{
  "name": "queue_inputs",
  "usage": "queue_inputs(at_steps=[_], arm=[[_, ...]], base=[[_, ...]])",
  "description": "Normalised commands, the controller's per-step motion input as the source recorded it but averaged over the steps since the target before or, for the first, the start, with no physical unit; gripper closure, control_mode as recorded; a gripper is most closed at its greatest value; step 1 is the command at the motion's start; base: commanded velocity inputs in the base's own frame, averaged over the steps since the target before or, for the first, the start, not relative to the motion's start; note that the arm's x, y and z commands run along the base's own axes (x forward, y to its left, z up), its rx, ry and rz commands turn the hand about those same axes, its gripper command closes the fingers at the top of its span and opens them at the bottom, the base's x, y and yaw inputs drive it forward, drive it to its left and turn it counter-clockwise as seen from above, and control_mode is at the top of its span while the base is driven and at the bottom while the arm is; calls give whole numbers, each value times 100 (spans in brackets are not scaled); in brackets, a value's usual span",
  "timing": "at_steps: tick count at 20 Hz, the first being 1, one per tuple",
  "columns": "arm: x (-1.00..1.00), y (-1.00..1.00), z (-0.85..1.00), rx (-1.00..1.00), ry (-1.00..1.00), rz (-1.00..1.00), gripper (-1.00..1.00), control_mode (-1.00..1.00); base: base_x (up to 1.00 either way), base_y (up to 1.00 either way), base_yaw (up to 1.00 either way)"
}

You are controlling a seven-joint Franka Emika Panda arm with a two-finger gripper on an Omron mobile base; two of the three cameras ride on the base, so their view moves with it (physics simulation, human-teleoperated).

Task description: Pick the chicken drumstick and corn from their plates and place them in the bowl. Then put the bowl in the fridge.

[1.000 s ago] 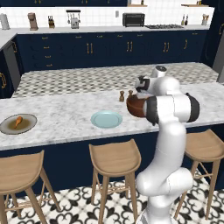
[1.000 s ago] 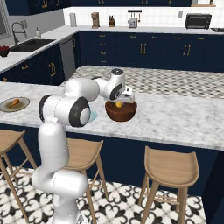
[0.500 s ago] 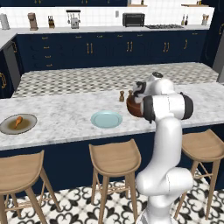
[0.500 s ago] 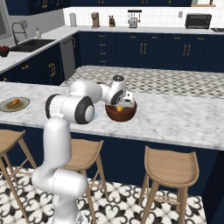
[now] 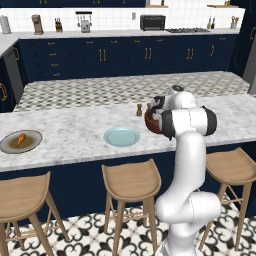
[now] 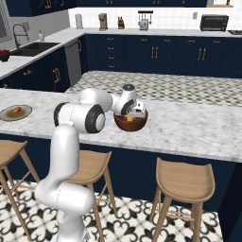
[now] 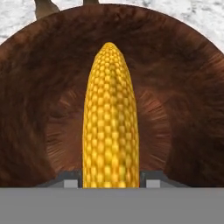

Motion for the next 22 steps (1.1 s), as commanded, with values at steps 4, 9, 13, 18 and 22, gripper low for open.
queue_inputs(at_steps=[4,9,13,18,22], arm=[[0,1,2,0,-1,-1,-100,-100],[-32,6,46,-1,-11,-5,-100,-100],[-56,19,53,0,2,-2,-100,-100],[-76,27,31,0,5,-5,-100,-100],[-72,31,24,2,3,-5,-100,-100]], base=[[0,0,0],[0,0,0],[0,0,0],[0,0,0],[0,0,0]])
